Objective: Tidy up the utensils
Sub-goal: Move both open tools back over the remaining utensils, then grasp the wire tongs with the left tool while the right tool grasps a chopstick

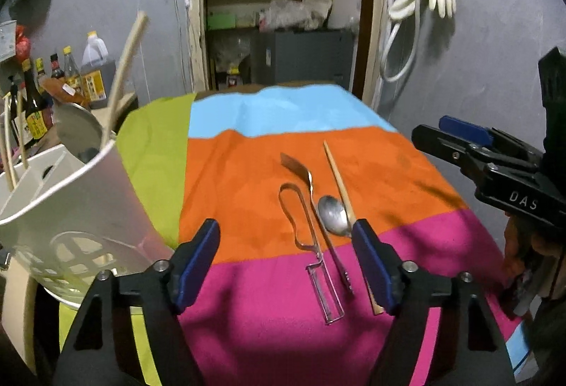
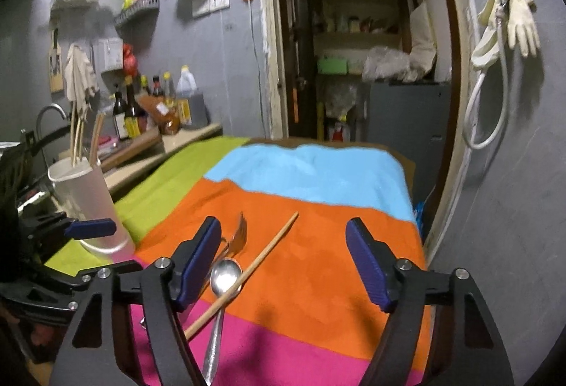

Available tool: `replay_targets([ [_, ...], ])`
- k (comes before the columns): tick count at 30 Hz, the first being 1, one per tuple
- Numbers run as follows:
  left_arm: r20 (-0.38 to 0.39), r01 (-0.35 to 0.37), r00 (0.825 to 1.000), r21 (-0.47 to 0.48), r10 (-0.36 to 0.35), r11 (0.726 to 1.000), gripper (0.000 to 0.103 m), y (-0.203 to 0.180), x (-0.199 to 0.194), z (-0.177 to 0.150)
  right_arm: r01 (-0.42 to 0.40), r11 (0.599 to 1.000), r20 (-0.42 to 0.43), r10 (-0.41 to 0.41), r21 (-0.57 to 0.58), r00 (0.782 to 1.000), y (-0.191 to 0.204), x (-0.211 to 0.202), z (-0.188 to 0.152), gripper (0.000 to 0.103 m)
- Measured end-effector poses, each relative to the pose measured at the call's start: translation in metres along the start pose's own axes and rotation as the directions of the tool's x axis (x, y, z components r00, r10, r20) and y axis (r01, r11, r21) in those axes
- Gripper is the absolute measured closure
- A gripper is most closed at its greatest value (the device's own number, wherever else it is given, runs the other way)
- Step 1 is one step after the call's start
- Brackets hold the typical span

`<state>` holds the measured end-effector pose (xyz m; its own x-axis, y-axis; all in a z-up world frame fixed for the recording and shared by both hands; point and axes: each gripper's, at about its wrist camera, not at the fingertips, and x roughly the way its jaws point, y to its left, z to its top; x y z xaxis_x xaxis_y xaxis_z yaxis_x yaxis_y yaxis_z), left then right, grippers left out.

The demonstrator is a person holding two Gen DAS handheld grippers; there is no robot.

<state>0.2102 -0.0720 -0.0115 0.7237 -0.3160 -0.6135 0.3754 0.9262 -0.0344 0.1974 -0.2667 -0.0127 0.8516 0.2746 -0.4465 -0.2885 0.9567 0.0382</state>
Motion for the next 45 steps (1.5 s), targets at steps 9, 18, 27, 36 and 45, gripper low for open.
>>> replay_targets([
  [9, -0.156, 0.029, 0.987, 0.014, -0.027, 0.999, 0.064, 0.002, 0.04, 0.002, -0.032, 0.998, -0.159, 0.038, 0.045, 0.987, -0.008, 0.038, -0.008, 0.067],
  [18, -0.225, 0.061, 0.973, -0.011, -0.062, 0.998, 0.069, 0.003, 0.063, 0.007, -0.059, 0.995, -0.249, 0.078, 0.081, 0.965, -0.014, 0.062, -0.012, 0.078],
  [27, -0.268, 0.062, 0.961, -0.026, -0.067, 0.998, 0.072, 0.005, 0.078, 0.013, -0.072, 0.992, -0.3, 0.099, 0.102, 0.949, -0.017, 0.078, -0.012, 0.079],
  [36, -0.312, 0.022, 0.95, 0.008, -0.018, 1.0, 0.073, 0.001, 0.094, 0.019, -0.08, 0.99, -0.338, 0.115, 0.116, 0.934, -0.017, 0.091, -0.012, 0.079],
  [45, -0.337, 0.045, 0.939, -0.076, -0.068, 0.996, 0.086, 0.014, 0.101, 0.026, -0.101, 0.972, -0.397, 0.181, 0.213, 0.9, -0.019, 0.118, -0.007, 0.085],
])
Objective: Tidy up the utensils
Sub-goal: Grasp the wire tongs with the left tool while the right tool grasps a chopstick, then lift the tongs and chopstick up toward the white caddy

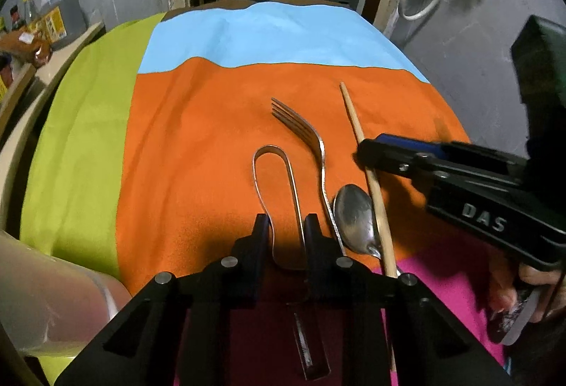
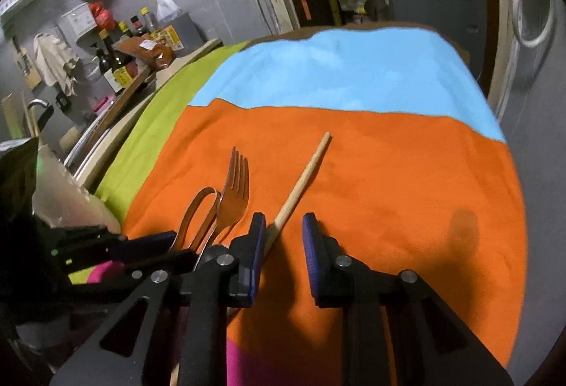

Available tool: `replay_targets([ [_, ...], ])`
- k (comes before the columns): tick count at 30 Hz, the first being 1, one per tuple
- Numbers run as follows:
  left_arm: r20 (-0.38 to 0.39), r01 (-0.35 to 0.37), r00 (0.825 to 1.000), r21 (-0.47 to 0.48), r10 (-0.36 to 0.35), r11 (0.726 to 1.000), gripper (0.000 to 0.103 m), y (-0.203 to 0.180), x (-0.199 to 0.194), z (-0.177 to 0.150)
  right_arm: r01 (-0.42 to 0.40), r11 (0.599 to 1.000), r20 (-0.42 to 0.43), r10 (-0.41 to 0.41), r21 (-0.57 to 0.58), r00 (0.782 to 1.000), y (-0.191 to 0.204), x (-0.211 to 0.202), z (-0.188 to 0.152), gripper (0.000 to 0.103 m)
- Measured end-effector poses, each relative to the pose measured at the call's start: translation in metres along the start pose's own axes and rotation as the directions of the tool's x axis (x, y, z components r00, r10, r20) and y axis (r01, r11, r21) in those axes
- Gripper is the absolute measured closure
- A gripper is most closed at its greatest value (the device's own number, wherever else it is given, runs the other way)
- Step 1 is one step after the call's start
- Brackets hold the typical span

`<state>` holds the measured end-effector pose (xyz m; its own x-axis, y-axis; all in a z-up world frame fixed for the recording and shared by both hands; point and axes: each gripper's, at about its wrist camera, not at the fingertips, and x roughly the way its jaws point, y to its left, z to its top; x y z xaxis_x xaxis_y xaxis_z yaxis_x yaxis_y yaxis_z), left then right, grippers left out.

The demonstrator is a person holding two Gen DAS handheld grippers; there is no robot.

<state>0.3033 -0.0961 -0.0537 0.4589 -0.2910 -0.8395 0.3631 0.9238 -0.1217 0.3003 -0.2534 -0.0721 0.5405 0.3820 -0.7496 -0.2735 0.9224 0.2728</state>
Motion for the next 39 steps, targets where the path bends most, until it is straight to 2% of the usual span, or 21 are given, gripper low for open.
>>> replay_targets([
  [2, -0.008, 0.001, 1.0, 0.0, -0.001, 1.0, 0.086, 0.0, 0.0, 0.002, -0.022, 0.999, -0.036, 0.024, 0.042, 0.999, -0.002, 0.009, 0.003, 0.085],
  [7, -0.01, -0.013, 1.0, 0.005, 0.013, 1.0, 0.087, -0.003, 0.0, 0.003, -0.031, 0.993, -0.054, 0.037, 0.116, 0.998, -0.008, 0.012, 0.009, 0.09],
  [11, 0.006, -0.015, 1.0, -0.023, 0.015, 1.0, 0.088, -0.002, -0.003, 0.0, -0.099, 0.968, -0.06, 0.116, 0.229, 0.991, -0.021, 0.008, 0.005, 0.096],
  [18, 0.038, 0.008, 0.999, -0.056, -0.006, 0.998, 0.088, 0.001, -0.018, -0.012, -0.145, 0.945, -0.008, 0.154, 0.293, 0.988, -0.026, -0.008, -0.009, 0.098],
  [21, 0.079, 0.028, 0.997, -0.065, -0.023, 0.998, 0.088, 0.001, -0.03, -0.019, -0.158, 0.945, 0.026, 0.157, 0.287, 0.987, -0.024, -0.018, -0.012, 0.098],
  [24, 0.147, 0.05, 0.988, -0.059, -0.041, 0.997, 0.088, -0.002, -0.045, -0.026, -0.173, 0.951, 0.097, 0.153, 0.258, 0.983, -0.017, -0.035, -0.017, 0.098],
  [27, 0.224, 0.065, 0.973, -0.045, -0.054, 0.997, 0.088, -0.006, -0.06, -0.032, -0.175, 0.963, 0.179, 0.138, 0.207, 0.974, -0.007, -0.051, -0.023, 0.098],
  [30, 0.304, 0.065, 0.951, -0.047, -0.048, 0.997, 0.088, -0.009, -0.076, -0.038, -0.165, 0.976, 0.283, 0.119, 0.142, 0.952, 0.007, -0.07, -0.029, 0.098],
  [32, 0.359, 0.069, 0.932, -0.054, -0.045, 0.996, 0.088, -0.01, -0.085, -0.04, -0.122, 0.989, 0.375, 0.084, 0.078, 0.923, 0.019, -0.085, -0.036, 0.098],
  [34, 0.4, 0.065, 0.916, -0.055, -0.038, 0.996, 0.088, -0.011, -0.093, -0.041, -0.096, 0.994, 0.427, 0.068, 0.045, 0.902, 0.029, -0.092, -0.04, 0.098],
  [37, 0.469, 0.059, 0.883, -0.051, -0.028, 0.997, 0.088, -0.013, -0.107, -0.044, -0.072, 0.997, 0.475, 0.059, 0.009, 0.878, 0.041, -0.098, -0.044, 0.098],
  [39, 0.509, 0.055, 0.861, -0.05, -0.022, 0.997, 0.088, -0.011, -0.117, -0.046, -0.051, 0.998, 0.517, 0.054, -0.02, 0.854, 0.053, -0.103, -0.044, 0.098],
])
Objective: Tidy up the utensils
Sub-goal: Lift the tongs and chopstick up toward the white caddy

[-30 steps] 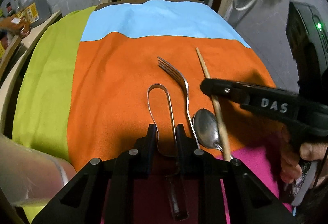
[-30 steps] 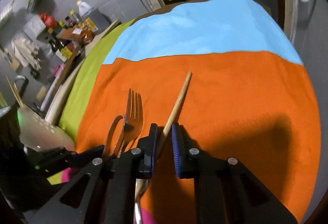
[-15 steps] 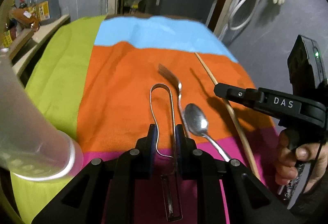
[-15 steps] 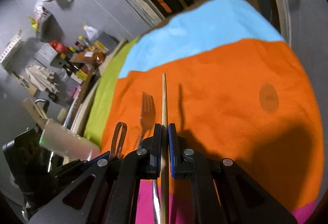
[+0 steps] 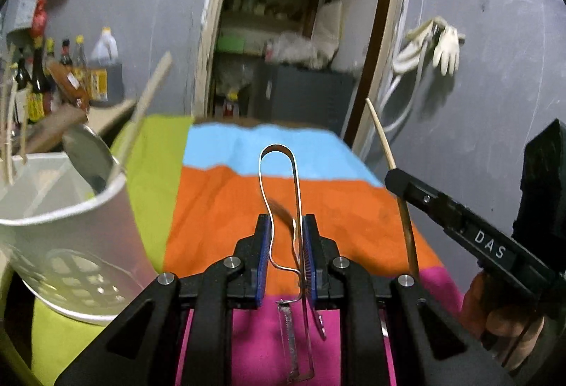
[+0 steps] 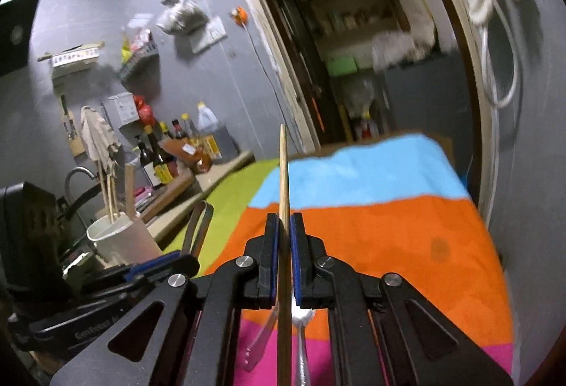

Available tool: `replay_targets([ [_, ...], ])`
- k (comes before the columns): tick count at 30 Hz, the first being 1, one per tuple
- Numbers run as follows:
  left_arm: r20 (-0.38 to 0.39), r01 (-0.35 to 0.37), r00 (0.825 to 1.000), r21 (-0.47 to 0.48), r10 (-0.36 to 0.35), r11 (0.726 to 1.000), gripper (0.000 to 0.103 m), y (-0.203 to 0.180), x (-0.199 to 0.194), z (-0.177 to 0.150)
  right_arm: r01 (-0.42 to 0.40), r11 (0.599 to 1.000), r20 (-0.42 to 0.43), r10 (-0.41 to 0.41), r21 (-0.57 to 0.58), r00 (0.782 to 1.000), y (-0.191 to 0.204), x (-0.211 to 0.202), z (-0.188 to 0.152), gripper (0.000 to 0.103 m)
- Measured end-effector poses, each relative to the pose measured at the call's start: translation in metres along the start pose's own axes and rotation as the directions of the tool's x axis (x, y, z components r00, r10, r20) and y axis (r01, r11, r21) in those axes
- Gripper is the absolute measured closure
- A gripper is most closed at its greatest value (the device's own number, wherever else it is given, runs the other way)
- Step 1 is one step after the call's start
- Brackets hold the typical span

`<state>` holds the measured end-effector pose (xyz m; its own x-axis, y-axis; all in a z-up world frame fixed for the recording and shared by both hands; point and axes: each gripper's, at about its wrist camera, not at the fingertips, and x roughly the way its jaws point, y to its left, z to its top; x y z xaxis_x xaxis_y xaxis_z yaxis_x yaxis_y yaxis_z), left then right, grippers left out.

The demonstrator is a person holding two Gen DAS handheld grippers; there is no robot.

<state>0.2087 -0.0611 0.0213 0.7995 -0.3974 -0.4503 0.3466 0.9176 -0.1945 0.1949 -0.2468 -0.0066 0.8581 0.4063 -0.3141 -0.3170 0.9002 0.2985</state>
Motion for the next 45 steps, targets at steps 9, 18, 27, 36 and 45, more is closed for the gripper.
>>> replay_targets([
  [9, 0.171, -0.008, 0.985, -0.011, 0.01, 1.0, 0.088, 0.008, -0.041, 0.025, 0.002, 0.989, 0.247, 0.034, -0.147, 0.968, 0.045, -0.034, 0.019, 0.098],
  [18, 0.291, -0.04, 0.956, -0.03, 0.046, 0.999, 0.088, 0.039, -0.094, 0.057, -0.097, 0.977, 0.361, 0.162, -0.192, 0.918, 0.094, -0.024, 0.044, 0.098],
  [27, 0.38, -0.147, 0.909, -0.092, 0.171, 0.985, 0.088, 0.101, -0.134, 0.081, -0.209, 0.96, 0.382, 0.267, -0.185, 0.885, 0.14, 0.013, 0.057, 0.098],
  [36, 0.417, -0.141, 0.88, -0.23, 0.229, 0.963, 0.088, 0.172, -0.144, 0.077, -0.303, 0.943, 0.388, 0.332, -0.137, 0.86, 0.162, 0.049, 0.058, 0.098],
  [45, 0.437, -0.142, 0.86, -0.292, 0.264, 0.946, 0.088, 0.204, -0.133, 0.066, -0.232, 0.963, 0.433, 0.269, -0.138, 0.86, 0.172, 0.067, 0.049, 0.098],
])
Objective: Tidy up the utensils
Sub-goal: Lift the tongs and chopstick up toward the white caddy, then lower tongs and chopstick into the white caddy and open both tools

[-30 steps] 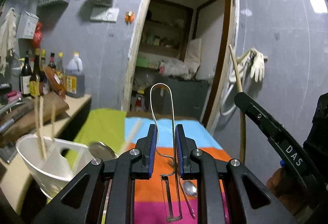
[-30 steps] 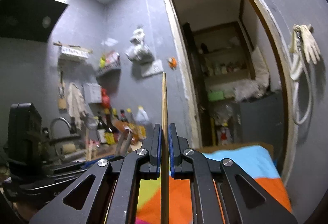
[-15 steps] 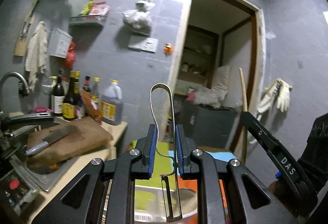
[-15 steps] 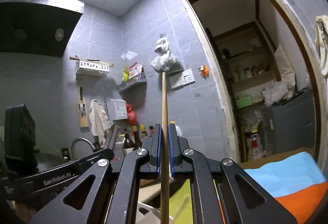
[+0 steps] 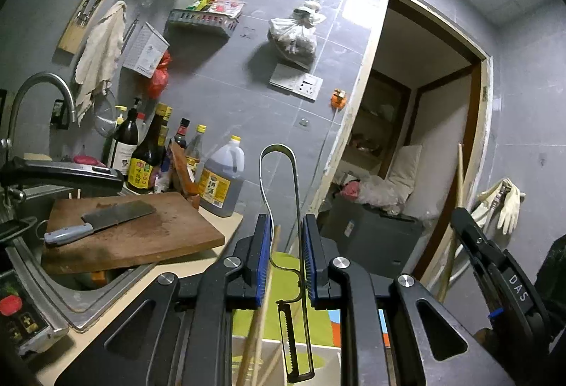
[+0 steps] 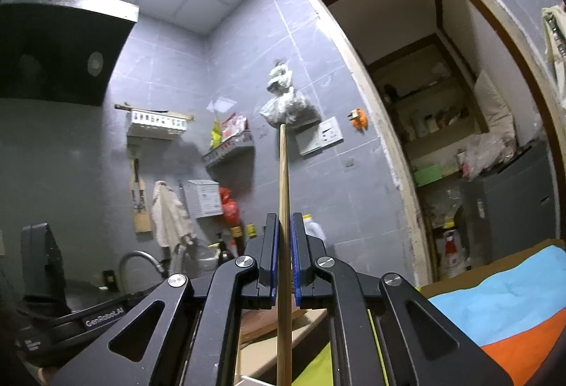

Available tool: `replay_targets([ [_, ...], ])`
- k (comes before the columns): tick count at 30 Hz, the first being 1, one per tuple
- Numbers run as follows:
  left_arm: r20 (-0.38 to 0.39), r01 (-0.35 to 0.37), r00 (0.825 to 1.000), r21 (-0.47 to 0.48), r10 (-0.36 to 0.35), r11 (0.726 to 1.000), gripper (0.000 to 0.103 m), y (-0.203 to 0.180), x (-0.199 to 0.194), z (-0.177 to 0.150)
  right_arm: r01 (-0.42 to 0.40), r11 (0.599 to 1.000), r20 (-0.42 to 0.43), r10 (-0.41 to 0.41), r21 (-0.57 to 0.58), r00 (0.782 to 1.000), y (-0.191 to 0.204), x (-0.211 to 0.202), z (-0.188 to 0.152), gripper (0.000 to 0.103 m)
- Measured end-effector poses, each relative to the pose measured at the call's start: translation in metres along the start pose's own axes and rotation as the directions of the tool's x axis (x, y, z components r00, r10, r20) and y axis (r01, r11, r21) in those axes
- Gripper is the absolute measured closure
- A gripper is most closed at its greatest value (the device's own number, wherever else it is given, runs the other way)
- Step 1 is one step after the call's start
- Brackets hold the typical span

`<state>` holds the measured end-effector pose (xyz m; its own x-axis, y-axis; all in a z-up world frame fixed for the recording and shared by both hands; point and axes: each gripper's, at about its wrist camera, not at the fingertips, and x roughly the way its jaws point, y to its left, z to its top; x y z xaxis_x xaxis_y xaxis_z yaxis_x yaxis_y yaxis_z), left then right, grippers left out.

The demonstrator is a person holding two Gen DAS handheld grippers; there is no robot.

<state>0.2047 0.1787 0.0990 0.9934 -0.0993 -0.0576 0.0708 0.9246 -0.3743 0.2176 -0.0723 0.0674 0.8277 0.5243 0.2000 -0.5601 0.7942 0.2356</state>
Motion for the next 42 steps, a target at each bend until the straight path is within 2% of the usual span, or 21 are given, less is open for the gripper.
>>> replay_targets([
  [5, 0.013, -0.026, 1.0, 0.008, 0.026, 1.0, 0.088, 0.004, 0.004, -0.014, 0.049, 0.998, 0.022, -0.048, -0.029, 0.999, 0.0, 0.001, -0.007, 0.098],
  [18, 0.021, -0.08, 0.997, 0.008, 0.08, 0.997, 0.088, 0.005, 0.007, -0.037, 0.102, 0.994, 0.054, -0.1, -0.037, 0.994, -0.003, 0.003, -0.016, 0.098],
  [42, -0.068, -0.12, 0.989, 0.116, 0.128, 0.986, 0.088, -0.006, 0.003, -0.067, 0.035, 0.979, -0.112, -0.058, -0.201, 0.992, 0.006, -0.011, -0.036, 0.098],
])
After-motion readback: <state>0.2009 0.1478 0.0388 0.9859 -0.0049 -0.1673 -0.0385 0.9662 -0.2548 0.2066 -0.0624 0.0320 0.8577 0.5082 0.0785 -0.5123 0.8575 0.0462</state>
